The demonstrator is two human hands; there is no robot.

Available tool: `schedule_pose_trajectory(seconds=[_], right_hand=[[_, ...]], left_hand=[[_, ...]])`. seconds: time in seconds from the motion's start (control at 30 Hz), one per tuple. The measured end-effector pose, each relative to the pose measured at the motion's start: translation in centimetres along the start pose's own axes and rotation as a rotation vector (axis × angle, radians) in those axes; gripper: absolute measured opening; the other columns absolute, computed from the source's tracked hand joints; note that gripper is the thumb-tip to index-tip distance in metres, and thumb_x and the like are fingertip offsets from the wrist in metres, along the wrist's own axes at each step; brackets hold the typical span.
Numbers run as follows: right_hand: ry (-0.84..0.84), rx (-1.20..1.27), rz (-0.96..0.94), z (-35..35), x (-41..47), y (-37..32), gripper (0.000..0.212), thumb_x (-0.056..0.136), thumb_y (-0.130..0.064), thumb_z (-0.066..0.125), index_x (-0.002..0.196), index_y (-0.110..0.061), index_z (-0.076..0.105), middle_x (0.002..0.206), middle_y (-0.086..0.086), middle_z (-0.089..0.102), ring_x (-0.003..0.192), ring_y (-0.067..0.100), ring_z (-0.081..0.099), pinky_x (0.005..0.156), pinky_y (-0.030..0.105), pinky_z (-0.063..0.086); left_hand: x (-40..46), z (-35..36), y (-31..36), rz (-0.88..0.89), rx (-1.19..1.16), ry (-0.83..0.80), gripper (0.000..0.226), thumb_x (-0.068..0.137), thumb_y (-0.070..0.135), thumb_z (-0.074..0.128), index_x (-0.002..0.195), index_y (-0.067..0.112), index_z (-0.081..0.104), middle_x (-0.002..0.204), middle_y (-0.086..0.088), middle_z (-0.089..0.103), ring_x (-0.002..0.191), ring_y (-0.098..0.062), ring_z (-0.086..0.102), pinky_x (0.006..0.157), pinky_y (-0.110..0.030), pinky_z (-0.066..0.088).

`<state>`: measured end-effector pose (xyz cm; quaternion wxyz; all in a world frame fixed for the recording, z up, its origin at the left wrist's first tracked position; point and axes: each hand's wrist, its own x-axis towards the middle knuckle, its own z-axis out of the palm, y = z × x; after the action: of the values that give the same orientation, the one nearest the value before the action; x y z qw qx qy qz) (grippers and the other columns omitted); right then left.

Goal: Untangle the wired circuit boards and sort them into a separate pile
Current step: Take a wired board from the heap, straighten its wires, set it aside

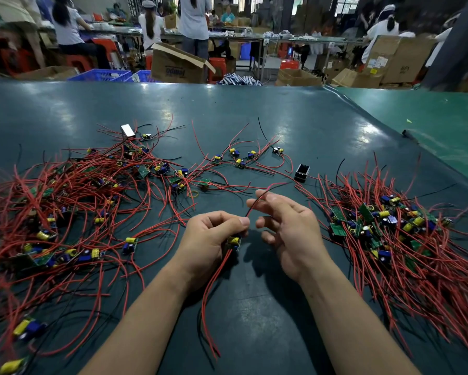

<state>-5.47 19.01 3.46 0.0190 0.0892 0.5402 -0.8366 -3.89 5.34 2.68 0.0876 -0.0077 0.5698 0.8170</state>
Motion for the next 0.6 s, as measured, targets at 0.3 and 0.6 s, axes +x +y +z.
schedule_pose_trajectory(seconds=[0.3, 0.6], right_hand=[[0.128, 0.079, -0.039, -0.48, 0.34, 0.02, 0.009, 0.086, -0.009, 0.071, 0.077, -0.009, 0.069, 0.075, 0.006, 0.074, 0.045, 0.006, 0.049, 0.037, 0.014, 0.032], [0.346, 0.143, -0.168, -0.92, 0.85, -0.19, 0.009, 0.085, -0.008, 0.074, 0.076, -0.01, 0.071, 0.07, 0.007, 0.073, 0.045, 0.006, 0.048, 0.037, 0.016, 0.034]], left_hand=[[0.14, -0.16, -0.34, 0.008, 0.099, -0.053, 0.014, 0.061, 0.016, 0.087, 0.061, 0.012, 0.073, 0.066, -0.009, 0.066, 0.059, -0.016, 0.059, 0.06, -0.023, 0.049], [-0.11, -0.04, -0.08, -0.014, 0.16, -0.084, 0.008, 0.066, 0.02, 0.081, 0.062, 0.016, 0.074, 0.067, -0.005, 0.067, 0.065, -0.016, 0.056, 0.059, -0.021, 0.044]])
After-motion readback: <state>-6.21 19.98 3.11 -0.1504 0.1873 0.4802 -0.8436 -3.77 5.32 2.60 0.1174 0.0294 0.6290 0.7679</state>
